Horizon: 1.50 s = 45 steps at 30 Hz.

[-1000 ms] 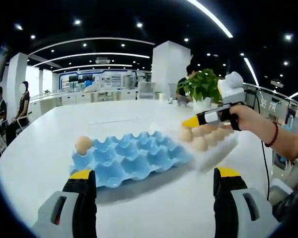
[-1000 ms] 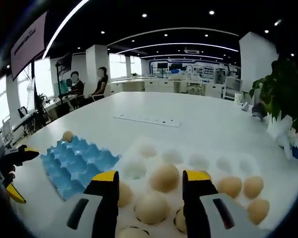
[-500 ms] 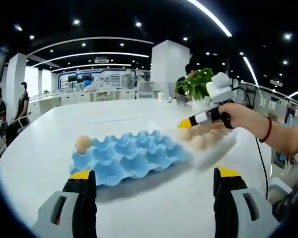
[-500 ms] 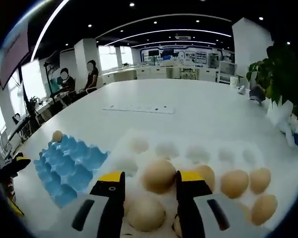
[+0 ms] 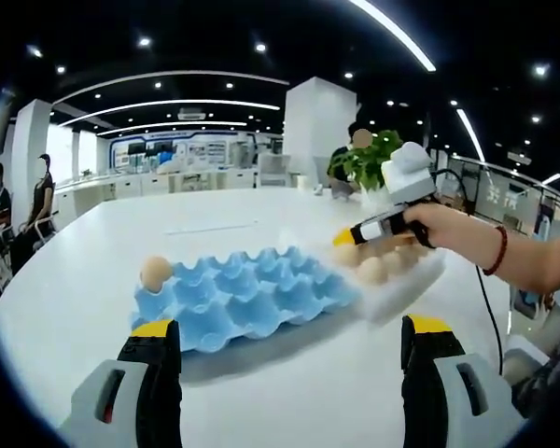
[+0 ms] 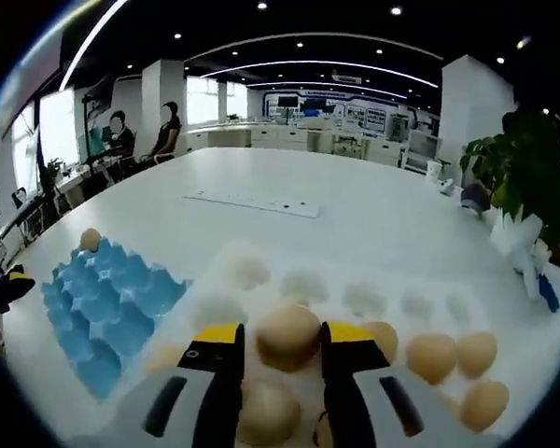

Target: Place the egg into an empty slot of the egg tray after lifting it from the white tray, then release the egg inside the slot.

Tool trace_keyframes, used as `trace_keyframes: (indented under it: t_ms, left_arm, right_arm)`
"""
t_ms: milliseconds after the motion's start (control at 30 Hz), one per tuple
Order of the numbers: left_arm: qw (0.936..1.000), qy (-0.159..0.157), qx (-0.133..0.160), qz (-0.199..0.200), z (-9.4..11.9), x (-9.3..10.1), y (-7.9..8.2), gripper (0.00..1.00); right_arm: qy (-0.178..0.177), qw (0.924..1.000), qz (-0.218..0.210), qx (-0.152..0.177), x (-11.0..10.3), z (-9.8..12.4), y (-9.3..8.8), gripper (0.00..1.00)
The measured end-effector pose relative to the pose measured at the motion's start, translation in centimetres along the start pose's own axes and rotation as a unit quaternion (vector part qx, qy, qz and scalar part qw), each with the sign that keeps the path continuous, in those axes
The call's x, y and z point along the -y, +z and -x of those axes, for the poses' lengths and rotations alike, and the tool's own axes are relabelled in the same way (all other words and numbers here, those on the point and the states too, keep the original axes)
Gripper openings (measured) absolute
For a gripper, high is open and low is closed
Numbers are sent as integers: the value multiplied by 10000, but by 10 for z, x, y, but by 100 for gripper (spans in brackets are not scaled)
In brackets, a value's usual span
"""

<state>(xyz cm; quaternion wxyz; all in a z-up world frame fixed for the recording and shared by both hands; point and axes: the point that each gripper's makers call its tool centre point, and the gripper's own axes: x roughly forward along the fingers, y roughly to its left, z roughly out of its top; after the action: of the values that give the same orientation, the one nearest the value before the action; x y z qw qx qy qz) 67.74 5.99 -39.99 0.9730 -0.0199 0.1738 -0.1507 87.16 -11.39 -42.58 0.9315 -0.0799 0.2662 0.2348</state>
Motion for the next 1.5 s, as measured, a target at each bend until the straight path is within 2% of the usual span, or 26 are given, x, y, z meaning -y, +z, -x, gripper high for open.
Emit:
trace_keyframes:
  t_ms: [67,100,233,500,800,1033,1200,1500]
  left_arm:
    - [10000,15,-9,-10,1,-1,-1,100]
    - [10000,17,-12,-12,1,-1,-1,100]
    - [10000,20,-27,-14,1,-1,-1,100]
    - [10000,12,-44,-40,-1,-1,-1,100]
    - [10000,13,-61,-64,1,0,-1,100]
    - [9999,0,-60,-92,1,2,-1,100]
    - [9999,-36,-62,-87,1,4,-1,100]
    - [10000,-31,-41,-85,2,4,-1,100]
  right_arm:
    - [-98,9999,-63,87,6,0,3,28]
    - [55,9999,-103,98,-1,-2,2,28]
    - [25,9999,55,119,-6,-6,3,28]
    - [67,9999,29,139,0,-6,6,28]
    - [138,9994,-89,315,6,3,11,28]
    - [83,9988,-22,482,10,11,21,28]
    - [76,9987,17,513,11,13,21,28]
    - [243,9976,154,638,-7,18,33,28]
